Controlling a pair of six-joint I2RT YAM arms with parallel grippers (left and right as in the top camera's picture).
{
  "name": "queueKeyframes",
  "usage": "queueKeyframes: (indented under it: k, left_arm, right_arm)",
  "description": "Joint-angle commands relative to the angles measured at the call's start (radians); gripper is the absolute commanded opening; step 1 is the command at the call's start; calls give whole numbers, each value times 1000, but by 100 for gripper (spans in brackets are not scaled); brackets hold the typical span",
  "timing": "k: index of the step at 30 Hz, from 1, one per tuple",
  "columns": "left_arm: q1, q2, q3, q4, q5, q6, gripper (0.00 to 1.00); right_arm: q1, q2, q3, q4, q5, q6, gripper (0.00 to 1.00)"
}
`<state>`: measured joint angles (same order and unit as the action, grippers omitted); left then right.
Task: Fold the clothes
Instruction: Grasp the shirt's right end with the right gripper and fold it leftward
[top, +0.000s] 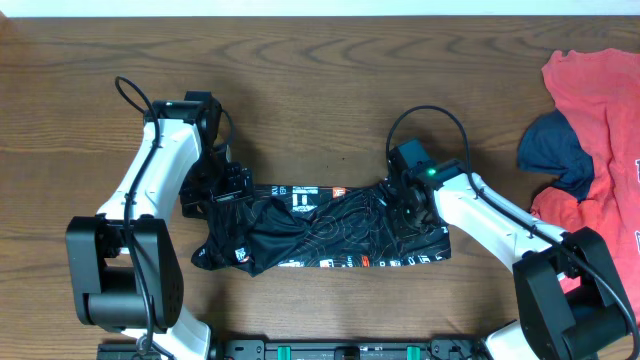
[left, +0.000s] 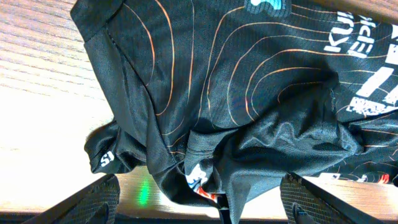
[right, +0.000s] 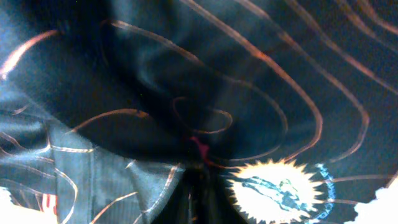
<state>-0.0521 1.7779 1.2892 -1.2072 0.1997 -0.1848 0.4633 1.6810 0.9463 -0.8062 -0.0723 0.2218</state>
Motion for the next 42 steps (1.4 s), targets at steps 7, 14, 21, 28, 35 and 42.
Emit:
queueKeyframes:
  k: [7, 14, 21, 28, 35, 42]
  left_arm:
    - [4, -17, 8, -2, -2, -5, 84]
    - [4, -17, 8, -3, -2, -5, 85]
    - [4, -17, 0, 27, -34, -5, 91]
    - [5, 2, -98, 118, -108, -8, 98]
    - [19, 19, -244, 280, -103, -7, 98]
    - [18, 19, -359, 422, 64, 11, 98]
  right_arm:
    - [37, 3, 1, 10, -582, -352, 18]
    - [50, 0, 2, 56, -450, -256, 32]
    - [31, -92, 30, 54, -228, -130, 33]
    - [1, -225, 32, 30, -42, -76, 46]
    - [-21, -234, 32, -27, -2, -77, 46]
    - [-25, -234, 32, -20, 6, -58, 45]
